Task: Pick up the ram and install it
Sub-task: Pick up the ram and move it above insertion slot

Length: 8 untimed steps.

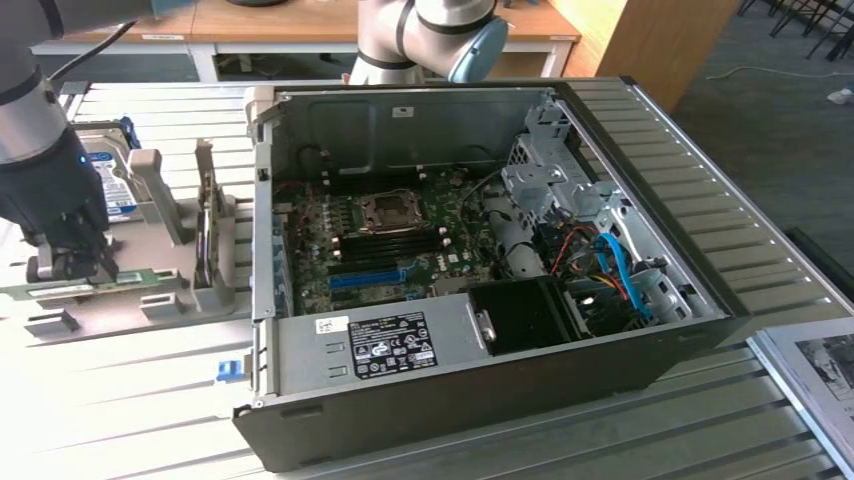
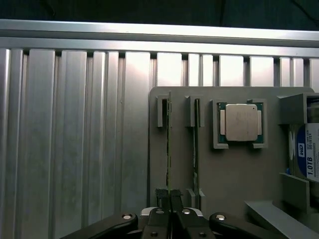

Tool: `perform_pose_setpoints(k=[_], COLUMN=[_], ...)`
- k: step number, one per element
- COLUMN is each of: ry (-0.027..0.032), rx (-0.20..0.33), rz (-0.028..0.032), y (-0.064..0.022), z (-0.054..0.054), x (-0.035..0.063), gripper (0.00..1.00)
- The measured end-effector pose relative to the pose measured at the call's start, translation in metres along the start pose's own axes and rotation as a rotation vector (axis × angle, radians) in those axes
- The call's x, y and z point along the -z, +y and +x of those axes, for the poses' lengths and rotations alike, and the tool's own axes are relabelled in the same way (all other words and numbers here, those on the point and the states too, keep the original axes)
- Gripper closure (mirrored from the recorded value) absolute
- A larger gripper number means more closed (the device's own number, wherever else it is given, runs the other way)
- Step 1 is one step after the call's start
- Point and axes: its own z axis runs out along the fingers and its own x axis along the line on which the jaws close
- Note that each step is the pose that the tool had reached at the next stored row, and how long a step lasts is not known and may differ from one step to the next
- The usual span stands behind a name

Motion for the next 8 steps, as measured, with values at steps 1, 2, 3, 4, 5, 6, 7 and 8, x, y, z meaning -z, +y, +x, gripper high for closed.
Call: perform_pose_setpoints(k=[1, 2, 3, 4, 5, 6, 7, 8], ry=[-0.0001, 0.0, 0.0, 0.0, 0.0, -0.0001, 0.0, 0.0], rx=[0.0, 0.0, 0.0, 0.0, 0.0, 0.0, 0.0, 0.0], rz=[0.0002, 0.0001, 0.0, 0.0001, 0.0001, 0.0001, 0.0, 0.0001], y=[0.0001, 0.0002, 0.0002, 0.0003, 0.0004, 0.0005, 0.0005, 0.0006], z=[0.0, 0.0, 0.0, 0.0, 0.0, 0.0, 0.0, 0.0], x=[0.0018, 0.004, 0.0058, 0.0078, 0.0097, 0.0115, 0.0135, 0.0156], gripper=[0.88, 0.88, 0.88, 0.88, 0.88, 0.88, 0.88, 0.88])
